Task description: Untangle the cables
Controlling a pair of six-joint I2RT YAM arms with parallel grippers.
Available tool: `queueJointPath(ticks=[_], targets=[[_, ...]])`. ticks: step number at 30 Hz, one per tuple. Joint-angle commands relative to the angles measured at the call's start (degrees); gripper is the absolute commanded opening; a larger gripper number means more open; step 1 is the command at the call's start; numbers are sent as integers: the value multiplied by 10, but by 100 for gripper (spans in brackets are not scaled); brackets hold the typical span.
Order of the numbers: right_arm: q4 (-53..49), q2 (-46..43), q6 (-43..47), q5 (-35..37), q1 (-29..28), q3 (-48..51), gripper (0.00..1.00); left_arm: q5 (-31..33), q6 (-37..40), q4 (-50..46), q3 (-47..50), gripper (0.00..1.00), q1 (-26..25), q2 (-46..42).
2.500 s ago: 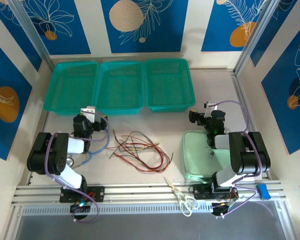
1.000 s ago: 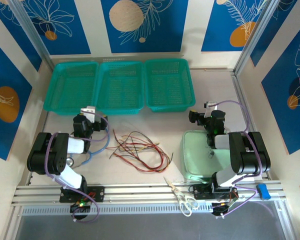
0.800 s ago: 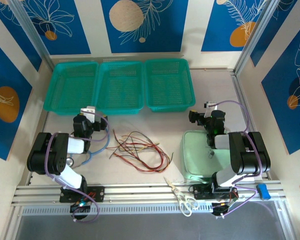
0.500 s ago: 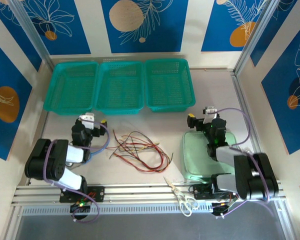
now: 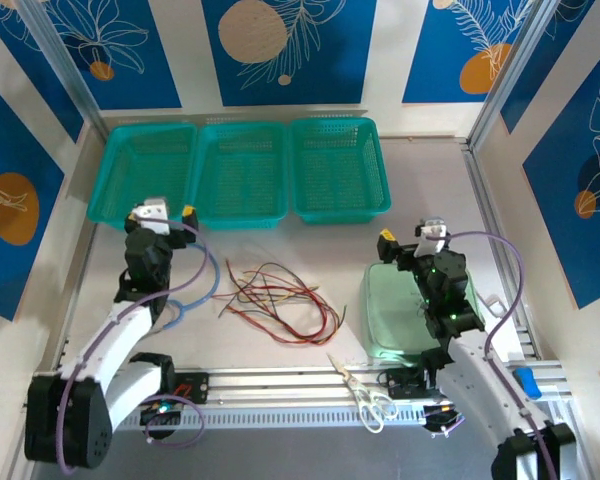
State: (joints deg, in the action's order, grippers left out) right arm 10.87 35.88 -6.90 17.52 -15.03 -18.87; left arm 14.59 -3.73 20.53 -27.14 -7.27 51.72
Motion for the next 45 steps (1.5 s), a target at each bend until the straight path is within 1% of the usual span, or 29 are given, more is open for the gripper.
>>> queueJointPath(ticks=[1, 3, 6, 8, 10, 13, 14, 16, 19, 20, 23, 25, 28, 30, 32, 36, 40, 42, 45], targets=[[-144, 0, -13, 38, -78, -62, 100, 12, -82, -248, -36, 99, -11, -70], [-198, 21, -14, 55, -140, -99, 100, -4, -120, -312, -47, 99, -16, -115], [-273, 89, -21, 65, -234, -164, 98, -46, -194, -398, -66, 99, -23, -158], [-315, 151, -27, 66, -293, -211, 98, -73, -234, -454, -82, 99, -29, -162], [-349, 226, -22, 71, -346, -259, 98, -101, -251, -510, -99, 99, -33, -157], [-395, 323, -18, 43, -392, -336, 96, -139, -266, -566, -115, 99, -35, -154], [-405, 349, -21, 32, -405, -358, 94, -146, -272, -578, -117, 99, -35, -156], [-415, 400, -34, 3, -427, -398, 86, -165, -279, -599, -116, 99, -35, -159], [-416, 454, -59, -36, -446, -435, 75, -188, -293, -628, -115, 99, -35, -159], [-417, 470, -73, -46, -452, -447, 68, -197, -299, -637, -115, 99, -35, -158], [-422, 511, -93, -62, -465, -475, 53, -228, -312, -648, -111, 99, -35, -150], [-422, 537, -95, -68, -476, -488, 45, -245, -317, -653, -108, 99, -35, -140], [-406, 574, -105, -91, -484, -498, 32, -258, -323, -656, -101, 99, -35, -123], [-384, 596, -110, -114, -486, -497, 27, -268, -325, -658, -95, 99, -35, -114], [-370, 615, -109, -121, -488, -503, 22, -270, -335, -658, -90, 99, -35, -112], [-350, 652, -106, -137, -489, -515, 21, -290, -363, -643, -77, 99, -35, -109], [-339, 684, -101, -189, -489, -537, 28, -300, -376, -621, -59, 98, -33, -109], [-313, 696, -105, -216, -489, -535, 29, -309, -394, -590, -37, 97, -31, -106], [-309, 719, -102, -223, -489, -550, 30, -328, -410, -563, -22, 97, -28, -91]])
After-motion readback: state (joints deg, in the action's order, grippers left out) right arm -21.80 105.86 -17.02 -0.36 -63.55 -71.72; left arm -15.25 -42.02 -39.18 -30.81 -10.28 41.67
